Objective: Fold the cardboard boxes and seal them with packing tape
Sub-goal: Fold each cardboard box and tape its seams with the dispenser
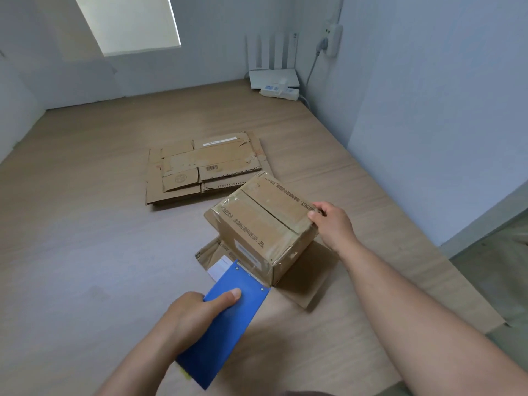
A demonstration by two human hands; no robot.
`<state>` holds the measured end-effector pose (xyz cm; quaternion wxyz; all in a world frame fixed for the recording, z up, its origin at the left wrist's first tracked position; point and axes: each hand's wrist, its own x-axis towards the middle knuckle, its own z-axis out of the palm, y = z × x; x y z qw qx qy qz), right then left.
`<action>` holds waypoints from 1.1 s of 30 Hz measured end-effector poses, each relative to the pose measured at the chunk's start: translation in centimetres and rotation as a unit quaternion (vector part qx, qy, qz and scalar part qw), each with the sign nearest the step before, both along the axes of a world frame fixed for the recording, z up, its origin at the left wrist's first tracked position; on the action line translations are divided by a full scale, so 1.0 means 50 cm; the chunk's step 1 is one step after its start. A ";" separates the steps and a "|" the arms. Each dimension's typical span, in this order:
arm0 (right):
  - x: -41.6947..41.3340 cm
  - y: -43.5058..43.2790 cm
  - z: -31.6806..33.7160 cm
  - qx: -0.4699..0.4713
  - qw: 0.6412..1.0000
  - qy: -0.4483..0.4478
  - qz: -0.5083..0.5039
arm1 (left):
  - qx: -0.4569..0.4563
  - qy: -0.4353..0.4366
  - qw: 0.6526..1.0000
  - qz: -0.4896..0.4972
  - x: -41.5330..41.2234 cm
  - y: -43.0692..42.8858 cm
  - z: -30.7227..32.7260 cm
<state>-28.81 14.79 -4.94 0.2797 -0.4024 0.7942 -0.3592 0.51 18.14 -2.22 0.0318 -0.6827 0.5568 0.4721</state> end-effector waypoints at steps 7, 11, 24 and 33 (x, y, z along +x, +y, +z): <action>-0.003 0.003 0.005 0.001 1.000 -0.006 0.002 | -0.054 -0.110 0.991 -0.061 -0.059 -0.036 0.004; -0.001 0.015 0.005 0.006 1.000 -0.016 -0.006 | -0.122 -0.295 0.936 -0.147 -0.051 -0.030 -0.003; 0.077 0.056 0.004 0.015 0.999 0.004 0.037 | -0.279 -0.369 0.880 -0.104 0.080 -0.028 -0.083; 0.097 0.071 0.003 0.028 0.994 0.076 0.069 | -0.365 0.001 0.930 0.043 -0.024 0.009 -0.066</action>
